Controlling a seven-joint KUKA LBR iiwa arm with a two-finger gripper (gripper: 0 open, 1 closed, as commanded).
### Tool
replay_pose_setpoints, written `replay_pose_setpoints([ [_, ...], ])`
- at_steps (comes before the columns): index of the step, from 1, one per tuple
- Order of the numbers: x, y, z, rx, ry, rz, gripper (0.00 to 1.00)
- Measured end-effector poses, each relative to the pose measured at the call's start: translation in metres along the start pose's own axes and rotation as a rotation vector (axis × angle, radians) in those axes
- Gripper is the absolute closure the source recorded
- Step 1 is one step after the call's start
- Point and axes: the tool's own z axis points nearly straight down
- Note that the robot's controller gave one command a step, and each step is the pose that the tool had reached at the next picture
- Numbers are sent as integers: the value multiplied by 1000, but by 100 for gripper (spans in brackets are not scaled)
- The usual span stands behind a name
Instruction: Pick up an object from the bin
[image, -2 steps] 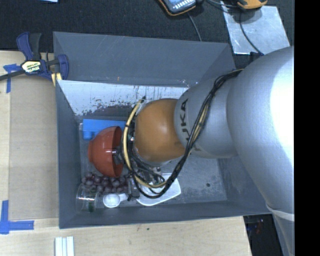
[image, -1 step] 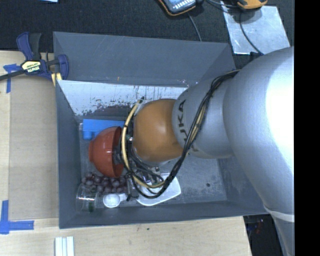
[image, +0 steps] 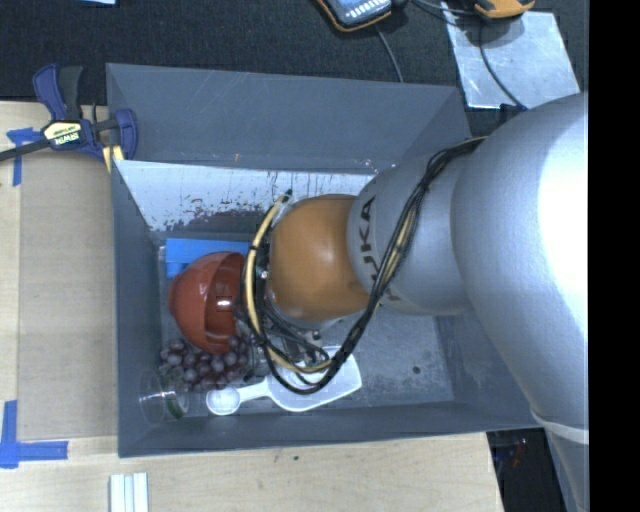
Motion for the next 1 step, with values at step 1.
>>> replay_pose_setpoints([
  [1,0,0,0,0,0,0,100],
])
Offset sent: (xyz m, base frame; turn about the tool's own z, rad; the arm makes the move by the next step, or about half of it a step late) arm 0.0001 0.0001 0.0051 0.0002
